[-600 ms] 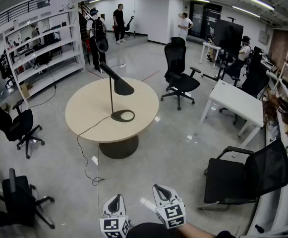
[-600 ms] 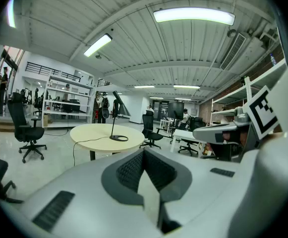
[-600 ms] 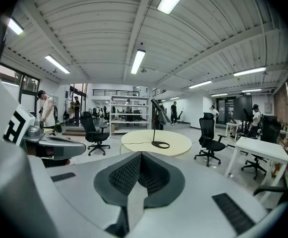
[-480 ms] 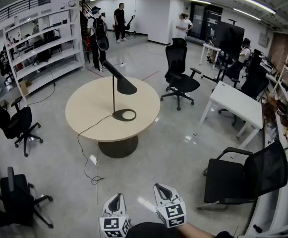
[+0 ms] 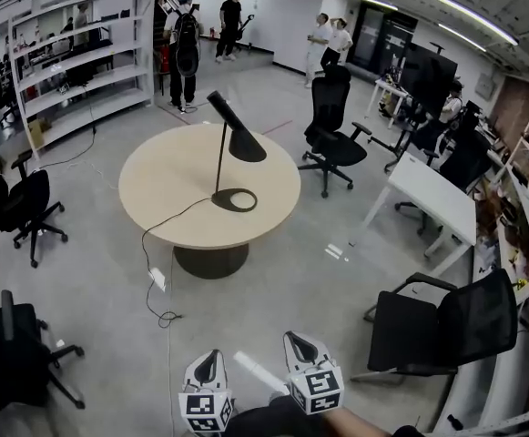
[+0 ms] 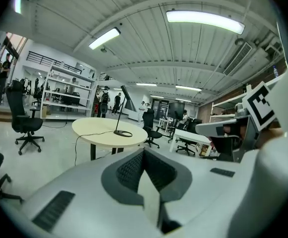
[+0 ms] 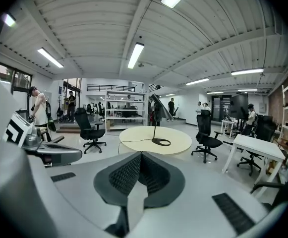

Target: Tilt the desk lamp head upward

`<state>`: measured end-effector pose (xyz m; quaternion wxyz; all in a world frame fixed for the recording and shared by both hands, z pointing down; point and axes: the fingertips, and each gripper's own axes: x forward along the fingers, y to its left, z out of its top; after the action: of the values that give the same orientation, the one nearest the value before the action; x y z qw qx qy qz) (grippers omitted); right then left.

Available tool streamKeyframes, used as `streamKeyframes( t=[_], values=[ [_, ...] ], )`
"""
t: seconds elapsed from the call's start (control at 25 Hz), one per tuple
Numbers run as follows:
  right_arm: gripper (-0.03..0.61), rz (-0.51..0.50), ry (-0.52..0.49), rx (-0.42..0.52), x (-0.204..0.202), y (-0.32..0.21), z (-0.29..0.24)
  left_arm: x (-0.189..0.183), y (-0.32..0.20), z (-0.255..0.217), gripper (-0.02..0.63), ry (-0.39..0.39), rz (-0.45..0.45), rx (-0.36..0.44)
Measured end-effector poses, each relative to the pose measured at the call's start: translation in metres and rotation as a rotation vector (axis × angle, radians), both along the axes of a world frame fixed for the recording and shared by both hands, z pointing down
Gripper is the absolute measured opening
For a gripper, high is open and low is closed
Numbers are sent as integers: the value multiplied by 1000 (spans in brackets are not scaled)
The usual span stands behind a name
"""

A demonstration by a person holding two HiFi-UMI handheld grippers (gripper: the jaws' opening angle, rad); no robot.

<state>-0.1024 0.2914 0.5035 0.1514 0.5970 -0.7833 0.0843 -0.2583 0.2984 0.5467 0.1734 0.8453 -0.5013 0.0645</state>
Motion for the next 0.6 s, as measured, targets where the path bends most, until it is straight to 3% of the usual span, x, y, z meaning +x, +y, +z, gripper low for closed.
streamKeyframes(
  t=[0.2, 0.4, 0.6],
  values=[
    [15, -6, -21, -20, 5, -35, 15, 2, -29, 9, 46, -22, -7, -13],
    [15, -57, -66, -16, 16, -96, 25, 7, -77, 14, 46, -63, -84, -27],
    [15, -117, -125, -4, 55, -182, 16, 47, -149, -5, 46, -111, -144, -20]
  ],
)
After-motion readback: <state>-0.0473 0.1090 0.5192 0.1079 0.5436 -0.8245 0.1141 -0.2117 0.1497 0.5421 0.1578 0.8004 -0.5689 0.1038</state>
